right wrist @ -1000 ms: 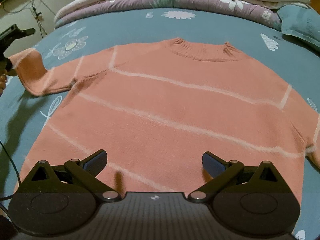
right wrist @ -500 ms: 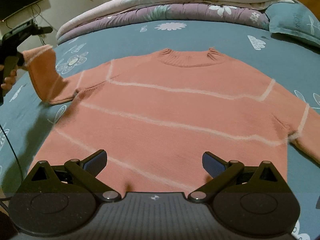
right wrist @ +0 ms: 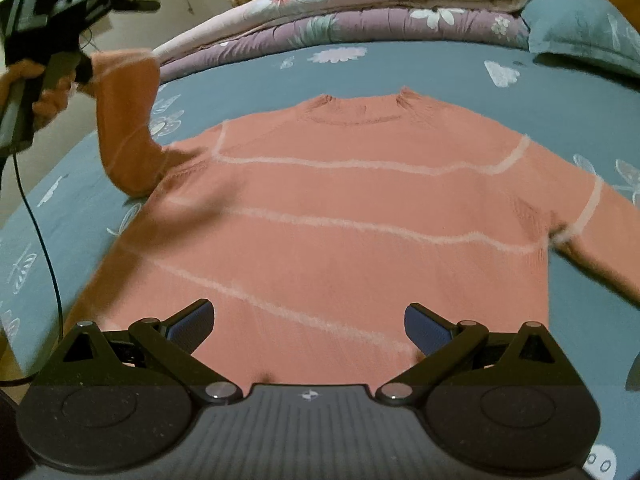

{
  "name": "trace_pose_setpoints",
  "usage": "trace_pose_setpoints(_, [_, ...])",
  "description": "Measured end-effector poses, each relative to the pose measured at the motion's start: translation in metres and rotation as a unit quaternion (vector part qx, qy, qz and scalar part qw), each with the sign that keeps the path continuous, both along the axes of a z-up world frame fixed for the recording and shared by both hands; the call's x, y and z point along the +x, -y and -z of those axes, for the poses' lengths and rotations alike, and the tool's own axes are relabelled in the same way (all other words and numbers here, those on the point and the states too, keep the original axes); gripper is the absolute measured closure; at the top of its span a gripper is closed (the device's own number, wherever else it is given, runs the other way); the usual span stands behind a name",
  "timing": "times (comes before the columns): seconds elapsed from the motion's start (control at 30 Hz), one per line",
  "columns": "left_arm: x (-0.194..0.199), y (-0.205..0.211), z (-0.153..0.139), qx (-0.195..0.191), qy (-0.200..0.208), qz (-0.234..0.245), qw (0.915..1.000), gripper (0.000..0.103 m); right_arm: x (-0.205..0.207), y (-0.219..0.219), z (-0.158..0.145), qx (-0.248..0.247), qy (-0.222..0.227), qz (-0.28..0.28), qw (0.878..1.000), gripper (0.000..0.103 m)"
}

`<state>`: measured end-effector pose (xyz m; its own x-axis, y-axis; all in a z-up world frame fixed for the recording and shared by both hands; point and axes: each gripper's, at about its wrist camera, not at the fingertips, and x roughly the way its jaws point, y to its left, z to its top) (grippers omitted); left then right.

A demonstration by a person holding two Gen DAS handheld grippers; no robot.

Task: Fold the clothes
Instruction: 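Carry the held sleeve with the left tool across the sweater body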

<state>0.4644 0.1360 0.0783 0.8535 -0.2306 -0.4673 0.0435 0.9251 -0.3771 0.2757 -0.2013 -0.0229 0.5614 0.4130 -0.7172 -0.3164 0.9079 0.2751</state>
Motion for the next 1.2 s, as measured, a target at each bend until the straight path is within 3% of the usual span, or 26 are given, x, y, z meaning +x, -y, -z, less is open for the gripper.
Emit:
trace_pose_setpoints(0.23, [0.005,0.046,-0.008,0.014,-0.008,0.020,0.9997,0.001,-0.005,0.013,0.002,0.014,0.001,-0.025,1.000,0.000])
trace_pose_setpoints(0.63, [0.019,0.129,0.031,0.033,-0.020,0.027,0.9989,0.001,-0.007,0.032,-0.001,0.005,-0.003,-0.045,0.999,0.000])
trace_pose_setpoints(0.9, [0.031,0.174,0.049,0.036,-0.019,0.066,0.9970,0.001,-0.006,0.057,-0.002,-0.015,-0.009,-0.008,1.000,0.000])
trace_pose_setpoints(1.2, [0.038,0.209,0.063,0.064,-0.031,0.111,0.9912,0.001,-0.008,0.070,0.003,-0.012,-0.024,0.037,0.999,0.000])
